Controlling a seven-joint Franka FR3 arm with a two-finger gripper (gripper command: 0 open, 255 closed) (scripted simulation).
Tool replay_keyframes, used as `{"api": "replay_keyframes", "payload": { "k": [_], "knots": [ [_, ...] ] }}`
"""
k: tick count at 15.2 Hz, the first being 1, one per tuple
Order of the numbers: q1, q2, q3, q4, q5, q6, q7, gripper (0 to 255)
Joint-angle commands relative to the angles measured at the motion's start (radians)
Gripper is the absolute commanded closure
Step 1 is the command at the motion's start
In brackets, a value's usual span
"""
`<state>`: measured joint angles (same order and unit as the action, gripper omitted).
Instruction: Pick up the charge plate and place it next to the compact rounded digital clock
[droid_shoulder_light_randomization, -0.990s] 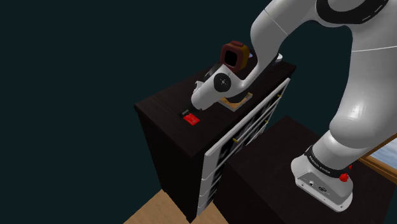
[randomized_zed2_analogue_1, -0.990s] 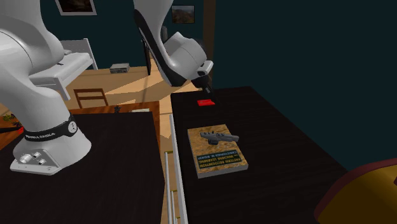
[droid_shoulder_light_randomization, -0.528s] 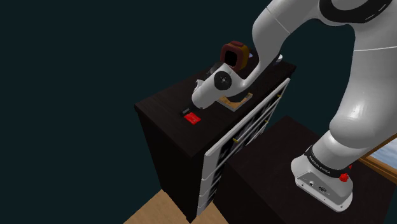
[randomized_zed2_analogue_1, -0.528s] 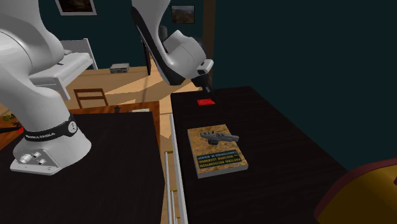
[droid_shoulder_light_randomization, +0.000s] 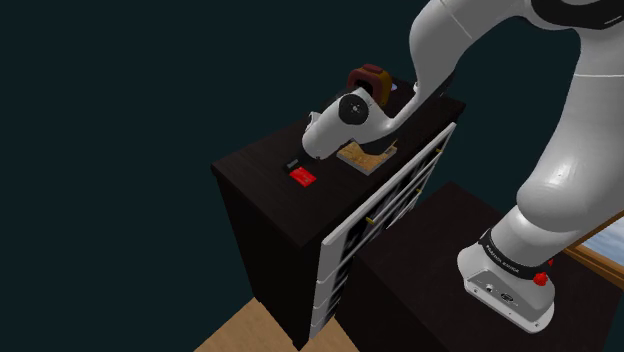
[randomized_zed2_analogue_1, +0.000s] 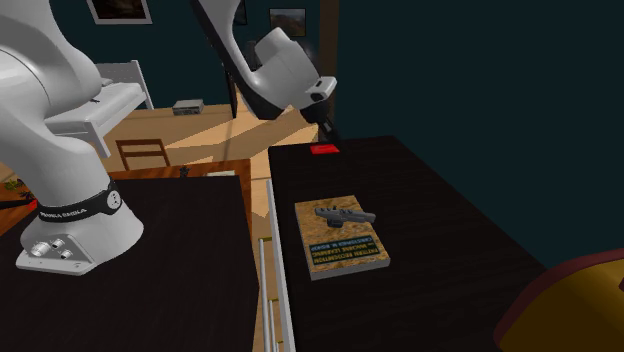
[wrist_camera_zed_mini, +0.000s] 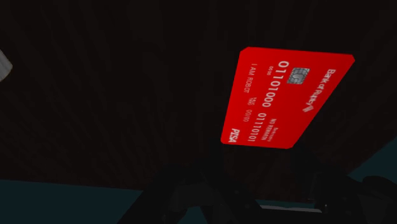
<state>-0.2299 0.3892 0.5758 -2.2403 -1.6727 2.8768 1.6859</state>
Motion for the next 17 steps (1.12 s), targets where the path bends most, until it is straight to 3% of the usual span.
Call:
{"api": "replay_keyframes", "payload": {
  "k": [1, 10, 17],
  "knots": [
    [-0.007, -0.032, 0.010, -0.015, 0.064, 0.008, -0.051, 255],
    [-0.069, -0.160, 0.076, -0.073, 0.356, 0.036, -0.301, 255],
    [-0.141, -0.264, 0.161, -0.115, 0.640, 0.045, -0.540, 255]
  ]
}}
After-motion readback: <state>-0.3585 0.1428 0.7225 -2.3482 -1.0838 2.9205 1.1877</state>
